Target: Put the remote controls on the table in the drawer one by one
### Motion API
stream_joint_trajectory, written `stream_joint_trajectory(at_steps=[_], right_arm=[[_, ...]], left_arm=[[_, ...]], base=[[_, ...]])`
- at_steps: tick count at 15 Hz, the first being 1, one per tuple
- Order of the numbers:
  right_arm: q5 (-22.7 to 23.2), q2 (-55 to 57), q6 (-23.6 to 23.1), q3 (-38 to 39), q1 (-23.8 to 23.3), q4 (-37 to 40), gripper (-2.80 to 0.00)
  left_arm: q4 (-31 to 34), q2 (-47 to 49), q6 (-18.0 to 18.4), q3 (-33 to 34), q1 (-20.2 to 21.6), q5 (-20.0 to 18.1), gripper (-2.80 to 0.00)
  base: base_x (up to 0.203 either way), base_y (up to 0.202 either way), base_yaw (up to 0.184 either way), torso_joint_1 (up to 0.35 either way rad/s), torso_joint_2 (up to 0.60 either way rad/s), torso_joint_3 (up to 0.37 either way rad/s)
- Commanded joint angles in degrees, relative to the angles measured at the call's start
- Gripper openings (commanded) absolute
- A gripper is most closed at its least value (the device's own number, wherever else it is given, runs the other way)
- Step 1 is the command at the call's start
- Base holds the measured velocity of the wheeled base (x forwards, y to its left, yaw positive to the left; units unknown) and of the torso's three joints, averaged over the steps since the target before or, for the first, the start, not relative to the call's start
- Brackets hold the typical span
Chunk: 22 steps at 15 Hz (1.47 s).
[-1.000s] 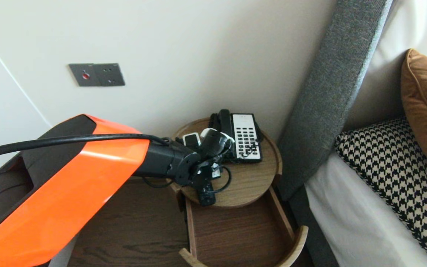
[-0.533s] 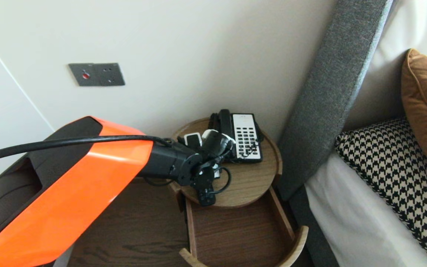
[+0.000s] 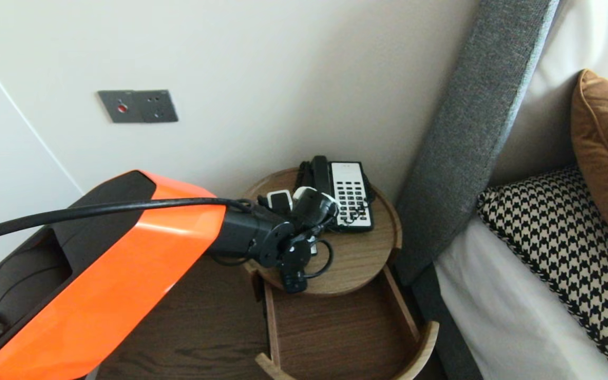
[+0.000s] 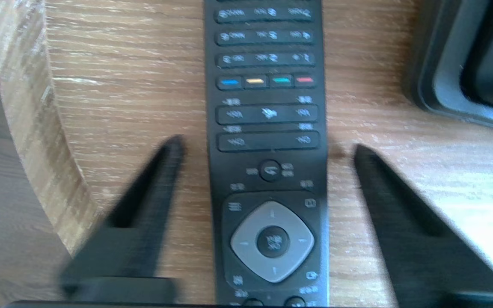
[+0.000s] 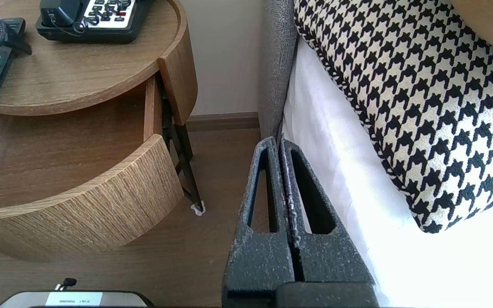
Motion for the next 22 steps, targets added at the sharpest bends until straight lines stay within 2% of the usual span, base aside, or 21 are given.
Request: stream_joint_trajectory(at_steps=[1, 8, 16, 19, 22], right_arm=[[0.08, 0.05, -0.05, -0.02, -0.01, 0.03, -2.8], [0.01, 0.05, 0.03, -0.02, -0.01, 0.03, -2.8], [0.04, 0.05, -0.06, 0.04, -0.01, 0.03, -2.8], [0.06, 0.05, 0.0, 0.01, -0.01, 0.02, -2.8], [0.02, 0.05, 0.03, 0.07, -0.01, 0.02, -2.8]], left_arm=[[0.13, 0.36, -0.15, -0.03, -0.15, 1.35, -2.8], [0.66, -1.39, -0.02, -0.26, -2.07, 1.87, -2.8], [5.51, -9.17, 0.92, -4.19, -5.75, 2.35, -2.8], [6.55, -13.58, 3.53, -3.98, -8.28, 1.57, -2.8], [6.27, -15.41, 8.18, -3.75, -11.59, -3.2, -2.8]], base=[[0.0, 0.0, 0.0, 0.0, 0.0, 0.0], [0.0, 0.0, 0.0, 0.0, 0.0, 0.0], [0.0, 0.0, 0.0, 0.0, 0.0, 0.0], [0.0, 0.0, 0.0, 0.0, 0.0, 0.0], [0.0, 0.0, 0.0, 0.0, 0.0, 0.0]])
